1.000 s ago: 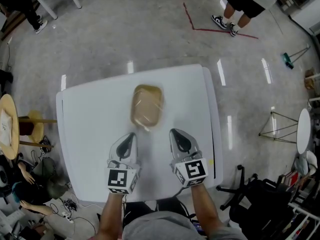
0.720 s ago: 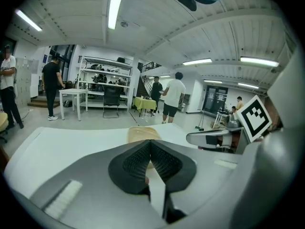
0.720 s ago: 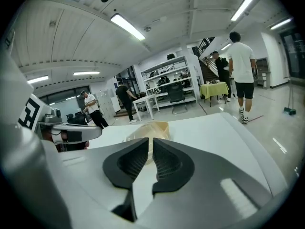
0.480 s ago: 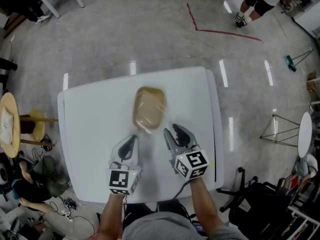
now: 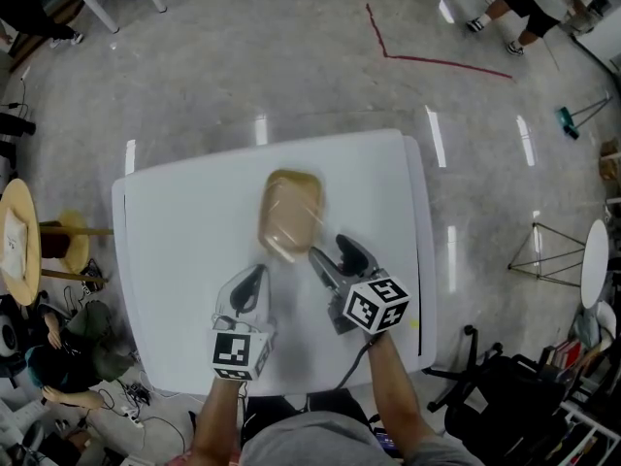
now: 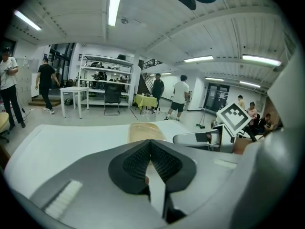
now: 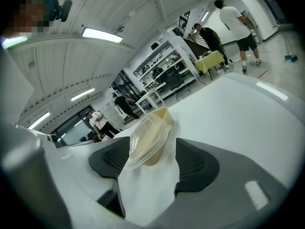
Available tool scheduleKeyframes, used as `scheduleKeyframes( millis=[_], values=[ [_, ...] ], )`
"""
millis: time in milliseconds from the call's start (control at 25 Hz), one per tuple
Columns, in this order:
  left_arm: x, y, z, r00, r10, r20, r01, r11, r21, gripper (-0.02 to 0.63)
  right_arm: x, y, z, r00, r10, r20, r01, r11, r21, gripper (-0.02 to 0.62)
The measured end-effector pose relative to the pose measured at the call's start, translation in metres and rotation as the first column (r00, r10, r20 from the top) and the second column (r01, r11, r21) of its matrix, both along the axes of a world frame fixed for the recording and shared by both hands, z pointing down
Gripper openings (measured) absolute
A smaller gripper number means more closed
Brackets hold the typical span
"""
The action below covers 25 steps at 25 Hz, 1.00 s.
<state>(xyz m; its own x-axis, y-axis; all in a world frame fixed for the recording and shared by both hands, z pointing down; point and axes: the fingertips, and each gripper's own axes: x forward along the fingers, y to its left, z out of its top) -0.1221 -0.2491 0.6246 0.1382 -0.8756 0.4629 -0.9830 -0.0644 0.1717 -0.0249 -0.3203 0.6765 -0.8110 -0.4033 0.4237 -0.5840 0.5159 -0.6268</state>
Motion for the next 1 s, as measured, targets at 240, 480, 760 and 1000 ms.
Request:
scheduleKeyframes(
  millis=[240, 480, 760, 1000],
  values=[
    [-0.003, -0.001, 0.003, 1.0, -0.006, 0.003, 0.006, 1.0, -0.009, 0.011, -0.008, -0.004, 0.006, 1.0, -0.014, 0.022, 0.015, 0.999, -0.042, 0.301],
    [-0.007, -0.001, 0.004, 1.0, -0.013, 0.007, 0.013, 1.0, -0.011, 0.011, -0.014, -0.007, 0.008, 0.999, -0.031, 0.008, 0.031, 0.998, -0.061, 0.291],
    [-0.009, 0.001, 0.003, 1.0, -0.02, 0.009, 0.02, 1.0, -0.009, 0.011, -0.014, -0.007, 0.011, 0.999, -0.033, 0.024, 0.035, 0.994, -0.106, 0.241],
    [-0.011, 0.002, 0.0, 1.0, -0.022, 0.005, 0.022, 1.0, -0.007, 0.011, -0.011, -0.008, 0.012, 1.0, -0.017, 0.024, 0.02, 0.993, -0.12, 0.169]
  ],
)
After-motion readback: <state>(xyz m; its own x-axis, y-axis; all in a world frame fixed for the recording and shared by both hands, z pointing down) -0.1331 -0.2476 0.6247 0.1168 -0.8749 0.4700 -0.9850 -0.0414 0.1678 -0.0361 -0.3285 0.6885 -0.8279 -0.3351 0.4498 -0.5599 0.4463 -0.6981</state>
